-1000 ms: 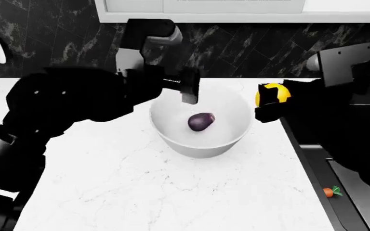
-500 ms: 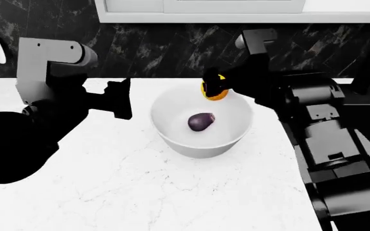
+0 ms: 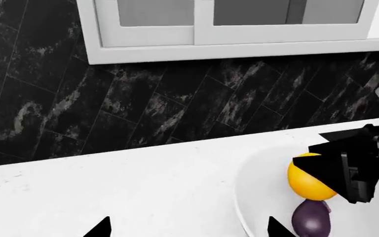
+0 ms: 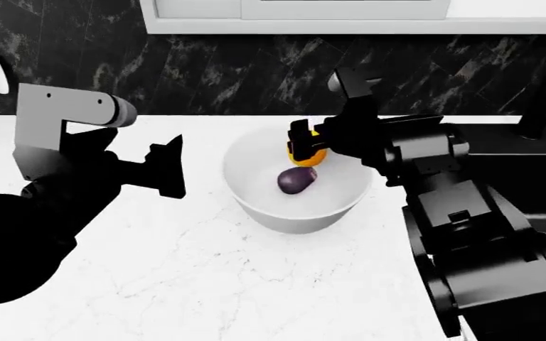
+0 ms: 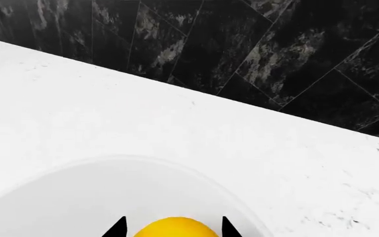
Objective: Pick the eggplants and oranges from the sink and place them in one bowl. Place the carrot in the other bowl. Then turn off the sink faucet.
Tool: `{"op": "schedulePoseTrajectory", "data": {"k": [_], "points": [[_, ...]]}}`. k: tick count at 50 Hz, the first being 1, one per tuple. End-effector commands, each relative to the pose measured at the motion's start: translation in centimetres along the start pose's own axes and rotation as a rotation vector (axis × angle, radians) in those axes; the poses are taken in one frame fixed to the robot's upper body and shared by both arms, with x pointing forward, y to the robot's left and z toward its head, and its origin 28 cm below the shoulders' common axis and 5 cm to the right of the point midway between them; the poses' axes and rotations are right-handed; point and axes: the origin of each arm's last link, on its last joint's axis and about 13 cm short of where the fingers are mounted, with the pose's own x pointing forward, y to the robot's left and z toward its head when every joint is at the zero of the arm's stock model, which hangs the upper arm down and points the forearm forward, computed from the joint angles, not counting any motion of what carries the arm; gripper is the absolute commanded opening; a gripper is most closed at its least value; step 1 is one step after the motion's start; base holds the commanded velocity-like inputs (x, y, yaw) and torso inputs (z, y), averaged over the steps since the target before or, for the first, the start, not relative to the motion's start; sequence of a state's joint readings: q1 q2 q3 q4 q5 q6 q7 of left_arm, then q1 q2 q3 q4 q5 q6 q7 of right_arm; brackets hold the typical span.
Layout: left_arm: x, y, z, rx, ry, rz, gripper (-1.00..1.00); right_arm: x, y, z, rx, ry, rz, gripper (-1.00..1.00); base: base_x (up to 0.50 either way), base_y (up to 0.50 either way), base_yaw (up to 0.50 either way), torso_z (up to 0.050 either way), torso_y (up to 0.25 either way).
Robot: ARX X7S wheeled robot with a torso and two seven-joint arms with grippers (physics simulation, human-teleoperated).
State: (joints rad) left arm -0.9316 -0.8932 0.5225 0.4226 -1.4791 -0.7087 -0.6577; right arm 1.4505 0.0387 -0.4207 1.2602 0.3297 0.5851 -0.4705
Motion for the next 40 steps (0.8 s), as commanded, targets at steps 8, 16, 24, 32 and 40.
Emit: {"op": "schedulePoseTrajectory", "data": {"k": [8,16,24,32,40], "points": [[0.1,-0.1,-0.4,0.006,0.006,0.001,1.0,0.4,0.4,-0.4,-0.023,0.039,0.025,1.0,0.0,0.0,0.0,0.0,0.0],[0.3,-0.4,-0.3,0.008,0.003,-0.003,1.0,-1.1,1.0,1.7,-0.067,-0.033,0.014,1.0,0.0,0.0,0.0,0.0,0.0],[0.4,-0.2,0.3,0.016,-0.005,-0.002,1.0,-3.6,1.1,4.0,-0.099,-0.129,-0.019,1.0,0.0,0.0,0.0,0.0,0.0],[0.8,-0.5,0.3,0.022,0.001,-0.005,1.0,-7.7,0.6,3.6,-0.092,-0.235,-0.101,1.0,0.0,0.0,0.0,0.0,0.0],[1.5,-0.6,0.4,0.013,-0.006,-0.001,1.0,-13.8,0.3,0.5,-0.095,-0.324,-0.196,1.0,0.0,0.0,0.0,0.0,0.0]]}}
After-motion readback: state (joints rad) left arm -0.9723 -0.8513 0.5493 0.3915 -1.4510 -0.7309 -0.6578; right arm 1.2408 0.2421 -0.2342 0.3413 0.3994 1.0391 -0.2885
